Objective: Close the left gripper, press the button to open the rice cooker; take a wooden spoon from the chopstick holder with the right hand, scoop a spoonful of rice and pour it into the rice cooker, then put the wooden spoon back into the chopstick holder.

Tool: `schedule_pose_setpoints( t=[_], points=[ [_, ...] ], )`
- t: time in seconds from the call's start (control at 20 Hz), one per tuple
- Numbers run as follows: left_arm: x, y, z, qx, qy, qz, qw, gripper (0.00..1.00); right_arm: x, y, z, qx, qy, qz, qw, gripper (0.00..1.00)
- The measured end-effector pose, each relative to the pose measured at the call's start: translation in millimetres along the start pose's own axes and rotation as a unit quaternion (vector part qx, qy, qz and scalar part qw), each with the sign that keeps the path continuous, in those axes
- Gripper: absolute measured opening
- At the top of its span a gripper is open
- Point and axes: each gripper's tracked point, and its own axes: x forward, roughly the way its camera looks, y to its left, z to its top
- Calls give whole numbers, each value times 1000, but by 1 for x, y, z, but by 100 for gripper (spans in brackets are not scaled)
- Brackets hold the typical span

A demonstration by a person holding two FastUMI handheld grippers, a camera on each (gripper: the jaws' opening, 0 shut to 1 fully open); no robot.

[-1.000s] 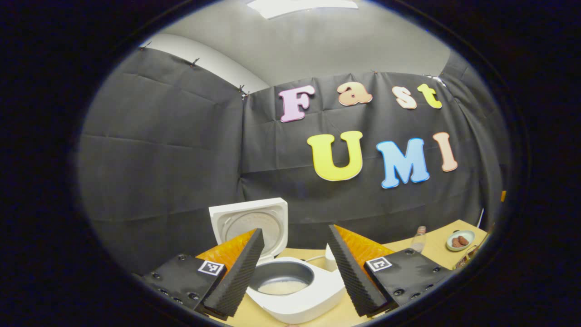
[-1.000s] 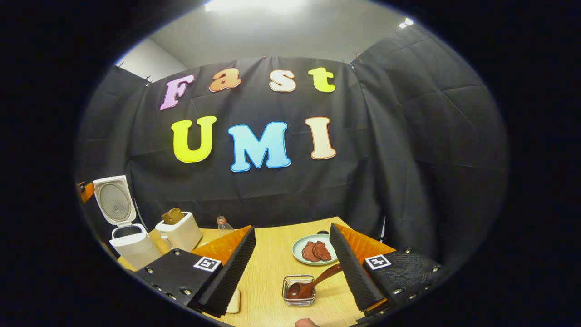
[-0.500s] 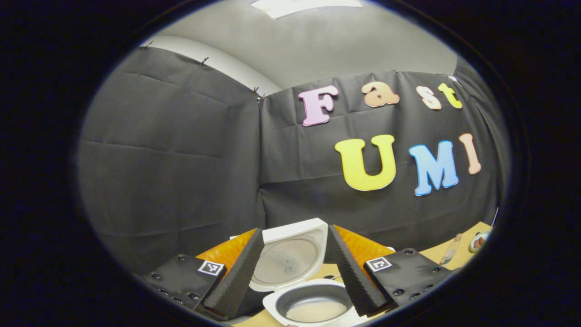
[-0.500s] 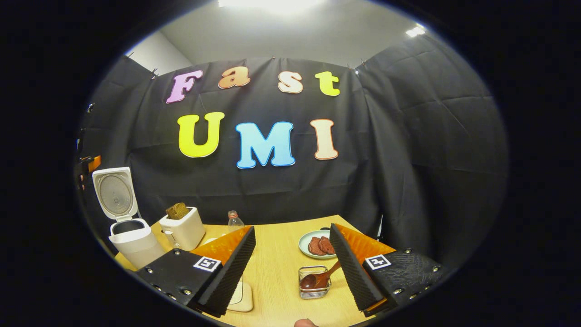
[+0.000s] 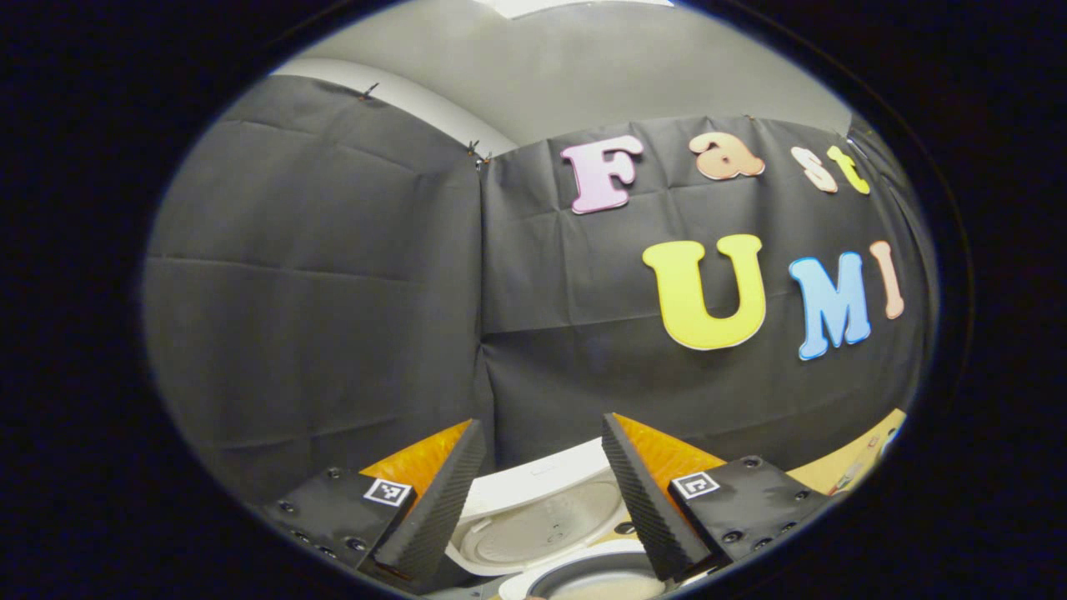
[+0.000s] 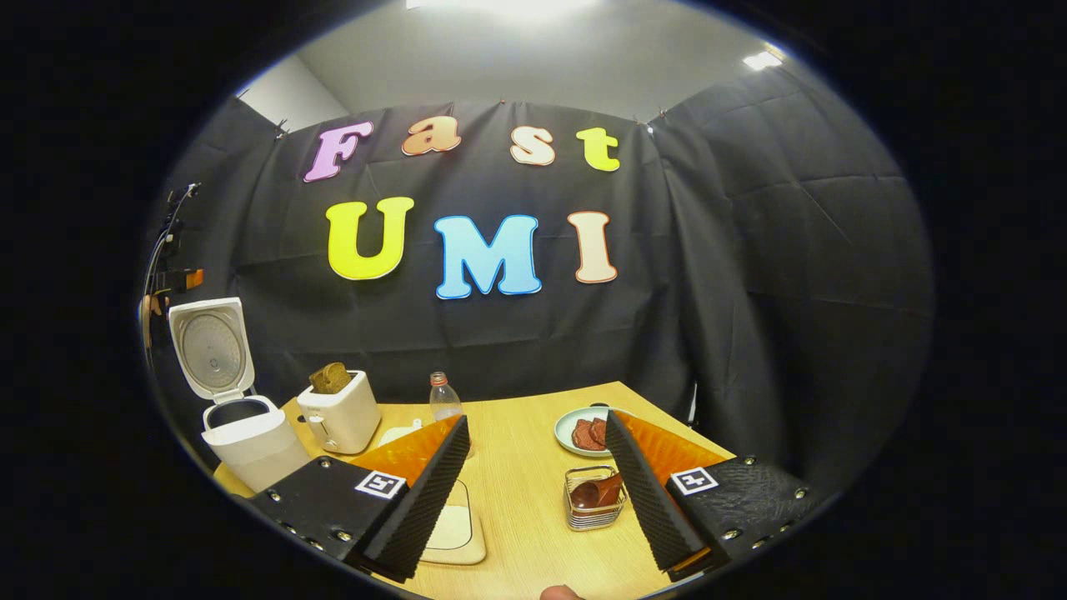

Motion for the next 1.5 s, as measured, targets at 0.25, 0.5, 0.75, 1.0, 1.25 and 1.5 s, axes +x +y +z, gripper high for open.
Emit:
schedule_pose_setpoints(
  t=[0.25,0.5,0.75,1.0,1.25,1.5],
  points=[
    [45,10,-25,-13,38,22,999,98,4,0,-5,-1,9,-1,1000,100],
    [58,13,-48,-31,74,32,996,98,11,-2,-4,-14,8,9,1000,100],
    [53,9,-51,-35,91,29,995,96,21,-7,0,-1,9,26,1000,100],
    [20,-15,-52,-32,99,24,994,100,30,-13,10,-3,4,47,999,100],
    [-11,-38,-60,-18,105,14,994,100,38,-30,15,-18,5,59,998,100],
    [-41,-60,-72,-10,117,4,993,100,46,-45,23,-23,1,68,997,100]
  ],
)
